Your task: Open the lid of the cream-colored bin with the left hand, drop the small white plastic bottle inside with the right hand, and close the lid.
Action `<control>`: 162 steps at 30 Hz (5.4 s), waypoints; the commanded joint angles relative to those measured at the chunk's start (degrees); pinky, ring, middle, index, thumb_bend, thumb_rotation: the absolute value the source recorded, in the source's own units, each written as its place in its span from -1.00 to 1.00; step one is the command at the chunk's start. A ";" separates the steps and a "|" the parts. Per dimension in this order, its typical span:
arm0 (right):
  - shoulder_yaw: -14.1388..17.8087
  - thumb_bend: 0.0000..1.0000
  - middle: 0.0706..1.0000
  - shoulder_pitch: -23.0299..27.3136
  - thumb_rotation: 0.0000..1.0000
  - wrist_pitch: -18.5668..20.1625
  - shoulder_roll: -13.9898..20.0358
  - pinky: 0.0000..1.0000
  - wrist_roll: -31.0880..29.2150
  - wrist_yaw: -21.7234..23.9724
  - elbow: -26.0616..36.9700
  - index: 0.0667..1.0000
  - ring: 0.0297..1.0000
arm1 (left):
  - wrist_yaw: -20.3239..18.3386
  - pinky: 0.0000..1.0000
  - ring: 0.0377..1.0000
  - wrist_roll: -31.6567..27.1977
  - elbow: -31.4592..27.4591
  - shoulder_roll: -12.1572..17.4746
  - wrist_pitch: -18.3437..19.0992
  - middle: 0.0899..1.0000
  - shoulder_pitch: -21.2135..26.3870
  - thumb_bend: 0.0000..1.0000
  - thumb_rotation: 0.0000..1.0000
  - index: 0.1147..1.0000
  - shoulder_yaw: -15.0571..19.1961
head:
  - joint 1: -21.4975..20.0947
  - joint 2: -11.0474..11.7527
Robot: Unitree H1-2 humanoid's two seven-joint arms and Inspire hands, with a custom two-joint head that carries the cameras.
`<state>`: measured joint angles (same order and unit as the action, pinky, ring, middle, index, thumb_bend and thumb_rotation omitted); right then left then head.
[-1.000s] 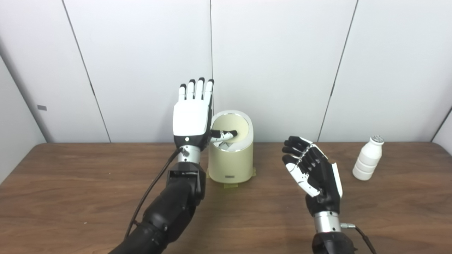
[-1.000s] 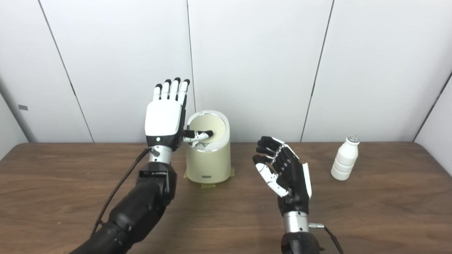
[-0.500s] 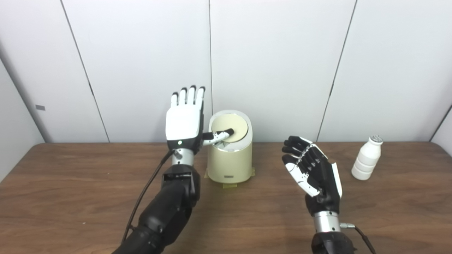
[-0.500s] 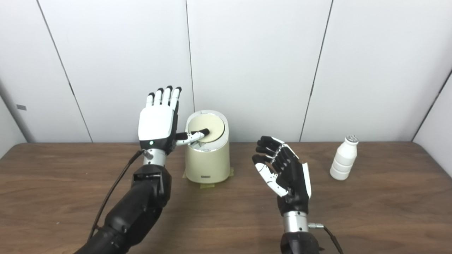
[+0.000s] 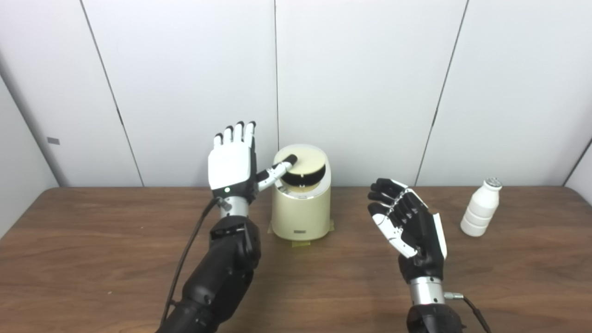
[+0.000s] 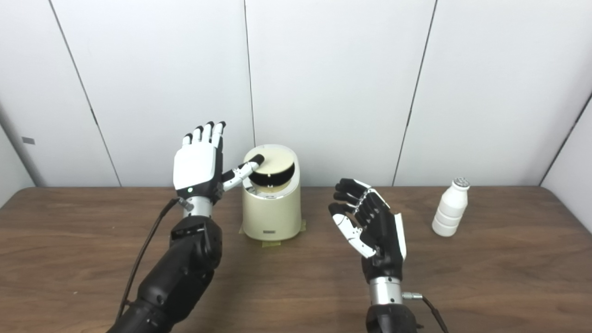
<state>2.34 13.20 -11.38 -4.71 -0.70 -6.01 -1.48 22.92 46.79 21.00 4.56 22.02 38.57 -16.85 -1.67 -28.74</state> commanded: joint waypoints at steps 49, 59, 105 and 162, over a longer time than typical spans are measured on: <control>10.88 0.76 0.52 12.47 0.04 -7.14 18.19 0.43 6.29 -2.60 0.92 0.50 0.53 | -20.63 0.46 0.52 -47.28 -32.69 0.59 -29.96 0.51 -29.47 -0.53 0.43 0.46 20.75 | -3.43 1.40; 13.22 0.63 0.61 11.82 -0.22 -5.18 22.10 0.35 11.18 -5.53 1.61 0.56 0.57 | -21.43 0.47 0.53 -47.74 -32.78 0.63 -30.17 0.53 -29.56 -0.49 0.35 0.47 21.06 | -3.88 1.38; 11.93 0.78 0.73 -3.10 -0.22 15.63 20.89 0.44 16.67 -6.54 5.03 0.75 0.67 | -23.59 0.50 0.56 -49.47 -39.30 0.44 -26.78 0.56 -30.51 -0.19 0.52 0.52 21.00 | -6.31 1.40; 8.89 0.75 0.67 5.34 -0.20 17.79 16.23 0.40 18.02 -15.73 -7.01 0.76 0.59 | -27.86 0.38 0.49 -59.67 -35.73 5.99 -26.09 0.48 -29.27 -0.33 0.42 0.46 26.39 | -26.08 1.54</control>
<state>10.98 15.69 7.80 10.61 16.70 -20.67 -10.03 -4.69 -12.46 -14.05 9.80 -1.44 7.04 9.21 -27.69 -27.16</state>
